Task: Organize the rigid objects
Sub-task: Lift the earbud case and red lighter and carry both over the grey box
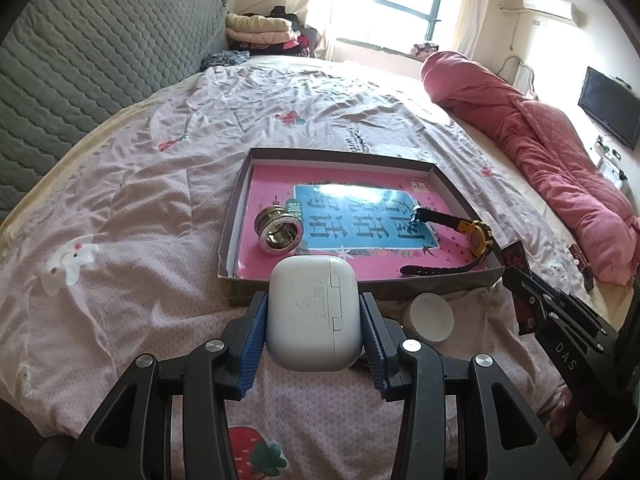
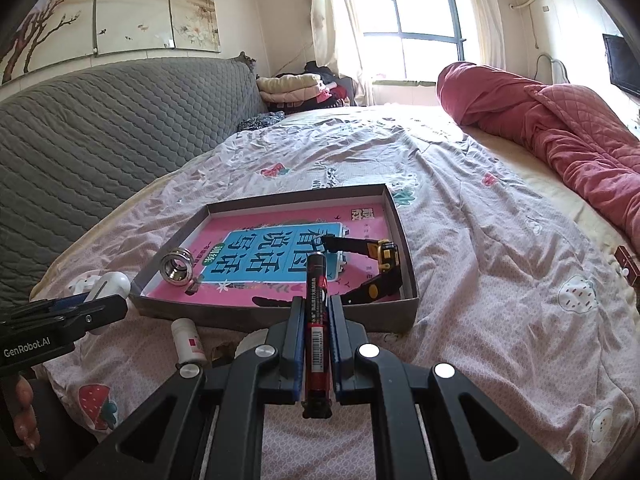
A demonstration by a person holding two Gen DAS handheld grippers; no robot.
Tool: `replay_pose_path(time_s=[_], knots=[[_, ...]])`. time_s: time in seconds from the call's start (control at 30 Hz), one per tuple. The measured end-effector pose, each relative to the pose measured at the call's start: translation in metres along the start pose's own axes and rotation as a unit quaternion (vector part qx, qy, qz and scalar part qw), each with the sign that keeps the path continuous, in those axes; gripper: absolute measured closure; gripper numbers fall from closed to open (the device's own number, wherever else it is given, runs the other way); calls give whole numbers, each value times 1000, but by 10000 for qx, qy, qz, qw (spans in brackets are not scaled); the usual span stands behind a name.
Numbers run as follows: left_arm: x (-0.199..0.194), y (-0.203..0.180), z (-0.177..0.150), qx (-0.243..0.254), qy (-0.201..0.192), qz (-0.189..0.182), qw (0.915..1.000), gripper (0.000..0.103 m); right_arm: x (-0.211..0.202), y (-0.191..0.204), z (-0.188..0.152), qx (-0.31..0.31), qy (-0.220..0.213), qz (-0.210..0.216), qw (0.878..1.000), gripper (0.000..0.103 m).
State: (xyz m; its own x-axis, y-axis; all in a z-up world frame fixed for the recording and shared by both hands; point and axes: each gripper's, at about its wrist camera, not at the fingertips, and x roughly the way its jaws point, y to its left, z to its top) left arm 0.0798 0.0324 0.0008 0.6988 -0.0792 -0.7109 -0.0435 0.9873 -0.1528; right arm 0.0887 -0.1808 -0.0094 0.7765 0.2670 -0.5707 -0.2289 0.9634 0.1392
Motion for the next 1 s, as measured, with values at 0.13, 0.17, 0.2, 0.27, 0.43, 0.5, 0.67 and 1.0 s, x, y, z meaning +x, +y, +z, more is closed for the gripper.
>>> replay_pose_path(time_s=[0.13, 0.17, 0.2, 0.27, 0.43, 0.5, 0.67, 1.0], knots=[[-1, -1, 5, -28, -41, -5, 10000, 57, -1, 0, 1, 21, -39, -3, 10000, 92], [-2, -2, 6, -27, -61, -8, 10000, 57, -1, 0, 2, 23, -53, -3, 10000, 92], [-2, -3, 8, -27, -73, -13, 10000, 57, -1, 1, 3, 22, -70, 4, 10000, 92], [-3, -5, 10, -16, -107, -21, 9999, 57, -4, 2, 4, -3, -145, -41, 9999, 92], [-1, -11, 20, -11, -150, -48, 9999, 57, -5, 3, 9, -41, -246, -72, 9997, 92], [0, -14, 24, 19, -183, -54, 9998, 57, -5, 3, 11, -49, -284, -69, 9996, 92], [2, -20, 32, 76, -220, -46, 9997, 57, -7, 5, 17, -148, -393, -101, 9991, 92], [19, -15, 39, 38, -139, 9, 9999, 57, -6, 7, 26, -146, -517, -127, 9985, 92]])
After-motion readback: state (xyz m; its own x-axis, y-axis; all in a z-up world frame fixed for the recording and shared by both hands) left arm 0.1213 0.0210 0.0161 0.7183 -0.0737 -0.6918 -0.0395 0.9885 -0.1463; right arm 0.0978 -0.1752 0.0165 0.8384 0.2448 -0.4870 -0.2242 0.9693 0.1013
